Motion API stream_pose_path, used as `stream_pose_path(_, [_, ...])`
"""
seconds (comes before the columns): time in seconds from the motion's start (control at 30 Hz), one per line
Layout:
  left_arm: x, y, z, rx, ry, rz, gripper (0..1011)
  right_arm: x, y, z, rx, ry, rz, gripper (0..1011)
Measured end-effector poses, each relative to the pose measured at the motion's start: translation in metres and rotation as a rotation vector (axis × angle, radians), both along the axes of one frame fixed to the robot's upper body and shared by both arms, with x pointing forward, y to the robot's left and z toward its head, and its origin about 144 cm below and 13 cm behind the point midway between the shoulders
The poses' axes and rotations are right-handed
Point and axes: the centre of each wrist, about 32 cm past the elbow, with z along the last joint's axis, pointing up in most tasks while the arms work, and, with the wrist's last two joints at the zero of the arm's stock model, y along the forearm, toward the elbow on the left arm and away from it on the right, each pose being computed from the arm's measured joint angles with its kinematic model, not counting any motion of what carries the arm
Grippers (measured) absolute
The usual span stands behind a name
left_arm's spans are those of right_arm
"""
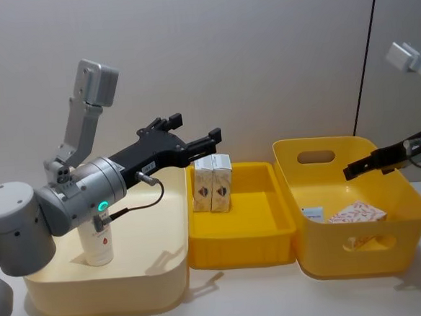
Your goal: Bimanual collaborative sorting of washing and personal care products
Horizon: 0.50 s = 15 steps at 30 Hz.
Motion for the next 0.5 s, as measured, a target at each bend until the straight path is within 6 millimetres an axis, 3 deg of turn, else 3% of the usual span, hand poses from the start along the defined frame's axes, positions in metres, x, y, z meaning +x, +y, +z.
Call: stream_pose_path(0.5, [0.0000,0.0000,0.0000,0.000,0.000,0.000,1003,0.0003,0.0000,-0.0002,0.001,0.004,0.000,1001])
